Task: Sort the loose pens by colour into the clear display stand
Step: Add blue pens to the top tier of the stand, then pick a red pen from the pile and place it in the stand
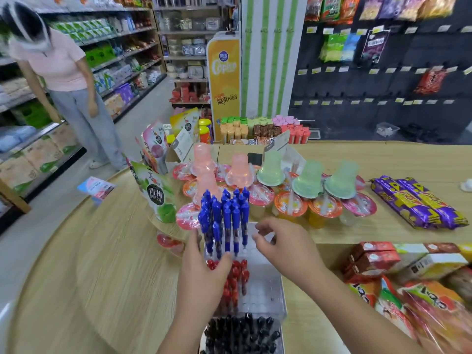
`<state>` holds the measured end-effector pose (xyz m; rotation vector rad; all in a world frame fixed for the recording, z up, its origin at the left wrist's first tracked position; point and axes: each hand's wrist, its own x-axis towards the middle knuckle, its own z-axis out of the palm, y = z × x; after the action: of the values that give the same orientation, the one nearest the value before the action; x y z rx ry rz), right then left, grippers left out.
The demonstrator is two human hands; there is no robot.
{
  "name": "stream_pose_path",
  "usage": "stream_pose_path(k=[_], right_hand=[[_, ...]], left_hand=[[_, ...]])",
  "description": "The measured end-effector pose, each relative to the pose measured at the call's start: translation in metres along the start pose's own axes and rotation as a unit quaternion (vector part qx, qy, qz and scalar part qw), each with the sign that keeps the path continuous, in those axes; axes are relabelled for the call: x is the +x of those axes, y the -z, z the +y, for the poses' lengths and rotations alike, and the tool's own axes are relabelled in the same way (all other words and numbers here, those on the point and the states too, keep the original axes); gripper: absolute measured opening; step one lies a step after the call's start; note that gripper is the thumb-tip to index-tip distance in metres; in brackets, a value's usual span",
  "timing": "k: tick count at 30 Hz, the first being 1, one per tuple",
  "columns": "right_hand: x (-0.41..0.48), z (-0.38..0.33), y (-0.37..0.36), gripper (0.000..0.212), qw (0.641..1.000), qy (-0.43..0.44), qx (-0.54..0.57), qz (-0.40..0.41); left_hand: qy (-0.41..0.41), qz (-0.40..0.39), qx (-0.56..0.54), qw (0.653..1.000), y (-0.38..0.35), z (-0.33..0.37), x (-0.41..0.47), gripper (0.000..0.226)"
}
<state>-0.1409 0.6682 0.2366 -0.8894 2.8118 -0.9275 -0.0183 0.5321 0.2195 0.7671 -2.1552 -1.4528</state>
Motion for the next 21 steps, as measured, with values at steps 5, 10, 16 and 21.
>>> stream_pose_path(k=[5, 10, 16, 21], right_hand=[[-0.050, 0.023, 0.008, 0.022, 0.995, -0.025, 0.084, 0.048], [-0.128, 0.061, -0.001, 0.015, 0.983, -0.058, 0.150, 0.092], [-0.219, 0.108, -0.055, 0.016, 0.961, -0.177, 0.207, 0.057], [-0.268, 0.142, -0.130, 0.009, 0.958, -0.244, 0.142, -0.059]], left_hand=[[-0.021, 0.090, 0.036, 0.995, 0.001, -0.013, -0.044, 0.061], [-0.026, 0.158, 0.006, 0.987, -0.012, -0.047, -0.103, 0.041], [0.011, 0.120, 0.057, 0.991, -0.044, -0.103, -0.177, 0.025], [0.129, 0.059, 0.117, 0.983, -0.069, -0.193, -0.212, 0.020]])
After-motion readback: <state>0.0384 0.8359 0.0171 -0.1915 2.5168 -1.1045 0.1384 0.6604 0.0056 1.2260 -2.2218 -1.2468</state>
